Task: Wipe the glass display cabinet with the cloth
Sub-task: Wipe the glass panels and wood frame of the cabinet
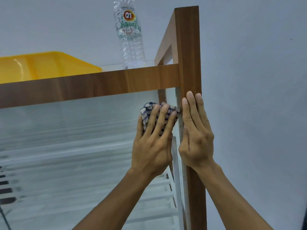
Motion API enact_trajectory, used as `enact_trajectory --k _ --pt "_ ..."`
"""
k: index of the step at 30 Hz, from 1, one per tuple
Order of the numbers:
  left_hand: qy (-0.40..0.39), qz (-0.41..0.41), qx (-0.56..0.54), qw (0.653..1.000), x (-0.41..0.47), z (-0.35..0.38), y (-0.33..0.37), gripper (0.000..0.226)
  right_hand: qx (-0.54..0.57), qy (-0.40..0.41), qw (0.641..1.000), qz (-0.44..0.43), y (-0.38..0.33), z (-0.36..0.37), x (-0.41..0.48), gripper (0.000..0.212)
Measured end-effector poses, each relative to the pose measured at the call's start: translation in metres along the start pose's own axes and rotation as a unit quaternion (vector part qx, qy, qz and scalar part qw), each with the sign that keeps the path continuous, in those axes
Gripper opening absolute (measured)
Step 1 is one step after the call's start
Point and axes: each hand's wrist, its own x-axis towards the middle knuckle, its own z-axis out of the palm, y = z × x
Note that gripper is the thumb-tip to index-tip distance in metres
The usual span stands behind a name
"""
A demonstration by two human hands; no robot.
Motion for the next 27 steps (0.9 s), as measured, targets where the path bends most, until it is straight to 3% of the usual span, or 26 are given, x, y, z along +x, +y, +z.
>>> enact_trajectory --k 5,9,15,18,21,27 --pt "0.022 -0.094 -0.009 0.995 0.038 0.003 0.028 0.059 0.014 -0.012 1.000 0.007 0.001 -0.003 -0.001 0.053" --pt "0.008 -0.043 0.008 0.999 0.022 0.003 0.015 0.060 -0.011 -0.016 1.000 -0.001 0.001 -0.004 -0.002 0.052" --pt "0.010 -0.049 -0.010 0.999 0.026 0.001 0.018 0.059 -0.026 -0.013 1.000 0.006 0.001 -0.002 -0.005 0.054" --pt "-0.003 0.001 -0.010 1.000 0.012 -0.002 0.001 0.058 -0.096 -0.008 0.995 0.024 -0.006 0.001 -0.005 0.057" --pt "0.004 -0.008 -0.015 1.000 0.015 -0.011 -0.023 0.056 -0.163 0.010 0.984 0.069 -0.032 0.015 -0.002 0.057" --pt "0.025 -0.040 0.021 0.999 -0.011 -0.033 -0.085 0.053 -0.075 -0.027 0.996 0.032 -0.083 0.067 0.007 0.054"
